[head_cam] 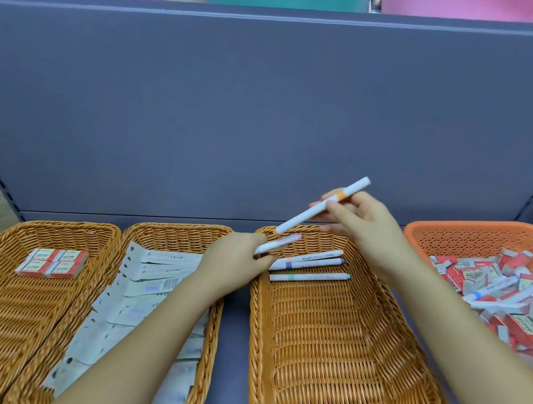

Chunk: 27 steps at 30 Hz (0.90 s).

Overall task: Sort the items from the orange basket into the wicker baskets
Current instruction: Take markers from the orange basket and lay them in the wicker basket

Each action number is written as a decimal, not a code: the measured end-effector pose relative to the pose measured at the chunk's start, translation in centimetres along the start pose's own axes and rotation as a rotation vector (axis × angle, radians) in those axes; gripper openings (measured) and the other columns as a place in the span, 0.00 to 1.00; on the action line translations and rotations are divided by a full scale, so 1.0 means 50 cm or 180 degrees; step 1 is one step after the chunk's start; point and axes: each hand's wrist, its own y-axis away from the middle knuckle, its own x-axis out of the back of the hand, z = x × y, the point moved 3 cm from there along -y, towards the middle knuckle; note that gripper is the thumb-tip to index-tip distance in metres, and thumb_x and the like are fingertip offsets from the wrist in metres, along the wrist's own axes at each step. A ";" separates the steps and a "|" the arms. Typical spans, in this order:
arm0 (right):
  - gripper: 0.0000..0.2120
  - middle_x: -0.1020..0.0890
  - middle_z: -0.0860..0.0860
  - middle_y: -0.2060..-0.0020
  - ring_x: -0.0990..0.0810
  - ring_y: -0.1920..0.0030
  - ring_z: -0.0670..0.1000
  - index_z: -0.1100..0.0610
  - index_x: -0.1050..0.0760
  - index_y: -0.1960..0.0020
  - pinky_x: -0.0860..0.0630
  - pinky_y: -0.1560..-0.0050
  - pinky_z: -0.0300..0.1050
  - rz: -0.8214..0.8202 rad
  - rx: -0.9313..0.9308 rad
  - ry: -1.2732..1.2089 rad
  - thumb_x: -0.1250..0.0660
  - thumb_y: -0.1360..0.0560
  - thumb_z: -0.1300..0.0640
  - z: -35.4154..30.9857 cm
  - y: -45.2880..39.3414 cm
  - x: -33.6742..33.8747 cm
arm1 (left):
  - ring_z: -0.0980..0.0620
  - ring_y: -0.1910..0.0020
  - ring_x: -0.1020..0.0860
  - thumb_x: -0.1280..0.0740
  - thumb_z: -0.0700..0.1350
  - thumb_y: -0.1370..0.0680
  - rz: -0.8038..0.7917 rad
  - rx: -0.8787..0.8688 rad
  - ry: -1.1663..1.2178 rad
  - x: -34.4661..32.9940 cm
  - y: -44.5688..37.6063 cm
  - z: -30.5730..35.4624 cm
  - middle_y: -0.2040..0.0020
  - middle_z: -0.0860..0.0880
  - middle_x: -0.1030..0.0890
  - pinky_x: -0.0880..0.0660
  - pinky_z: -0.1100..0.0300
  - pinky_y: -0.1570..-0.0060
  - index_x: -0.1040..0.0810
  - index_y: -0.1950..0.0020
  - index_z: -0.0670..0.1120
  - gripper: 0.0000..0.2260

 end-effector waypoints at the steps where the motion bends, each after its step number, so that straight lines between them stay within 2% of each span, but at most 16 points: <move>1: 0.05 0.17 0.51 0.55 0.16 0.56 0.45 0.56 0.27 0.50 0.22 0.57 0.35 0.0063 0.0044 0.0063 0.41 0.20 0.63 -0.004 -0.002 0.009 | 0.54 0.67 0.30 0.37 0.53 0.21 0.0011 0.0030 0.0004 0.000 0.001 -0.003 0.69 0.54 0.30 0.39 0.61 0.72 0.29 0.59 0.49 0.10; 2: 0.05 0.18 0.50 0.56 0.17 0.57 0.45 0.54 0.28 0.51 0.22 0.57 0.36 0.0073 0.0119 0.0337 0.41 0.20 0.62 -0.007 -0.003 0.017 | 0.54 0.67 0.29 0.38 0.53 0.21 0.0019 0.0056 0.0007 0.000 0.000 -0.007 0.68 0.54 0.30 0.39 0.61 0.72 0.29 0.59 0.49 0.10; 4: 0.03 0.20 0.49 0.58 0.20 0.58 0.46 0.53 0.29 0.51 0.25 0.55 0.38 -0.0072 0.0405 0.1589 0.40 0.20 0.59 -0.003 -0.001 0.025 | 0.53 0.66 0.29 0.38 0.52 0.21 0.0038 0.0100 -0.0007 0.001 -0.002 -0.013 0.68 0.54 0.30 0.39 0.61 0.72 0.30 0.59 0.49 0.10; 7: 0.06 0.24 0.51 0.56 0.26 0.55 0.51 0.57 0.29 0.49 0.32 0.55 0.45 -0.0819 0.0790 0.3434 0.43 0.19 0.56 0.040 0.009 0.004 | 0.55 0.68 0.31 0.39 0.51 0.21 0.0073 0.0184 -0.0018 0.001 -0.006 -0.021 0.68 0.54 0.31 0.41 0.61 0.72 0.33 0.61 0.51 0.11; 10: 0.13 0.27 0.52 0.49 0.28 0.47 0.53 0.56 0.29 0.39 0.36 0.54 0.45 -0.1466 0.0980 0.4453 0.47 0.18 0.54 0.094 0.013 -0.021 | 0.55 0.68 0.32 0.39 0.51 0.20 0.0107 0.0281 -0.0049 0.001 -0.007 -0.027 0.68 0.54 0.31 0.42 0.62 0.73 0.32 0.60 0.50 0.10; 12: 0.13 0.29 0.53 0.47 0.29 0.45 0.53 0.53 0.30 0.36 0.37 0.56 0.45 -0.1766 0.0925 0.4762 0.47 0.18 0.53 0.115 0.010 -0.027 | 0.54 0.67 0.31 0.40 0.51 0.20 0.0116 0.0334 -0.0058 0.001 -0.007 -0.031 0.68 0.54 0.31 0.42 0.62 0.73 0.31 0.59 0.49 0.10; 17: 0.11 0.27 0.51 0.48 0.28 0.46 0.52 0.52 0.27 0.40 0.33 0.56 0.45 -0.2111 0.0686 0.4927 0.40 0.21 0.56 0.145 -0.007 -0.041 | 0.55 0.69 0.32 0.40 0.51 0.19 0.0037 0.0363 -0.0050 -0.002 -0.005 -0.033 0.68 0.54 0.31 0.41 0.63 0.72 0.32 0.60 0.50 0.10; 23: 0.10 0.25 0.52 0.47 0.26 0.46 0.53 0.55 0.28 0.42 0.36 0.57 0.43 -0.1976 0.0738 0.4728 0.40 0.22 0.59 0.158 -0.029 -0.053 | 0.55 0.69 0.32 0.40 0.51 0.20 0.0060 0.0320 -0.0140 -0.002 -0.005 -0.028 0.68 0.54 0.31 0.41 0.62 0.72 0.33 0.60 0.51 0.11; 27: 0.09 0.24 0.52 0.46 0.26 0.46 0.54 0.56 0.28 0.43 0.34 0.56 0.43 -0.1678 0.0388 0.4572 0.36 0.23 0.57 0.158 -0.045 -0.054 | 0.53 0.66 0.30 0.41 0.51 0.20 0.0072 0.0251 -0.0214 -0.003 -0.004 -0.024 0.68 0.53 0.31 0.41 0.62 0.73 0.32 0.59 0.50 0.10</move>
